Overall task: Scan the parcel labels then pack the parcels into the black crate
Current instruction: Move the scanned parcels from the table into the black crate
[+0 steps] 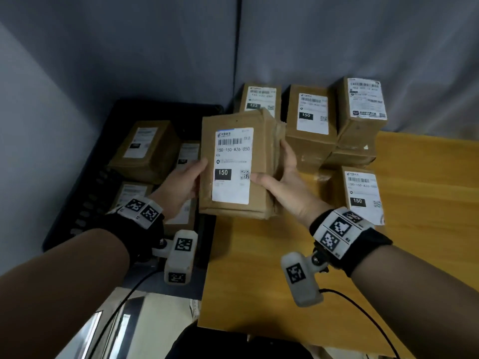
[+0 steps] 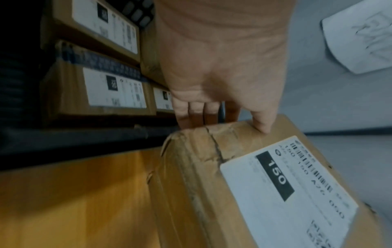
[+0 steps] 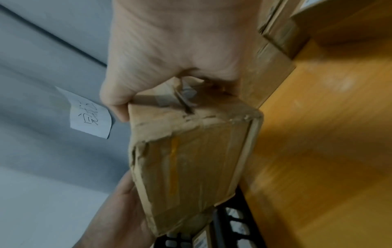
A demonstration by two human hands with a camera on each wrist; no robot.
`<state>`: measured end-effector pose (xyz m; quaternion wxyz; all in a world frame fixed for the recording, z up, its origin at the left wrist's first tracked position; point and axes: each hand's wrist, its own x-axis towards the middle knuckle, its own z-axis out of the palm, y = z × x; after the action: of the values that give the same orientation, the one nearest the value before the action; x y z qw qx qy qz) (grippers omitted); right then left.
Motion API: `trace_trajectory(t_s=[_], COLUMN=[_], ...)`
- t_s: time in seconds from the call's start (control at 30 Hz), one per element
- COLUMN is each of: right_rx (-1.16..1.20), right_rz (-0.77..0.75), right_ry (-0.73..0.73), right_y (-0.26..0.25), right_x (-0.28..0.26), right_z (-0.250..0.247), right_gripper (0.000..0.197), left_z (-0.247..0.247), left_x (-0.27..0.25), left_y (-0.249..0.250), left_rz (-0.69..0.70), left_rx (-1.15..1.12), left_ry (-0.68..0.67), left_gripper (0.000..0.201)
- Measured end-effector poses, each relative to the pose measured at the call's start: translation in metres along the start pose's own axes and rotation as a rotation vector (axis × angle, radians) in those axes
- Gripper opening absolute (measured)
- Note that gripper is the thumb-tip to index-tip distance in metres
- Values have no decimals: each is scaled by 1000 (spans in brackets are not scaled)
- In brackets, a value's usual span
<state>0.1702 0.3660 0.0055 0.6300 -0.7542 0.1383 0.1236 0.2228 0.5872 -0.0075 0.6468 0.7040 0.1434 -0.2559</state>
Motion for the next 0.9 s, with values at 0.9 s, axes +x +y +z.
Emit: trace_trajectory(t_s=[0.9], right_rx=[-90], right_rz=[342], right_ry=[226], right_y=[-12], right_x=[150], right_z=[222], right_gripper=[89], left_z=[-199], left_x=[117], left_y=[-11], left_rz=[35], left_rx=[912], left_ry=[12], left_gripper=[46])
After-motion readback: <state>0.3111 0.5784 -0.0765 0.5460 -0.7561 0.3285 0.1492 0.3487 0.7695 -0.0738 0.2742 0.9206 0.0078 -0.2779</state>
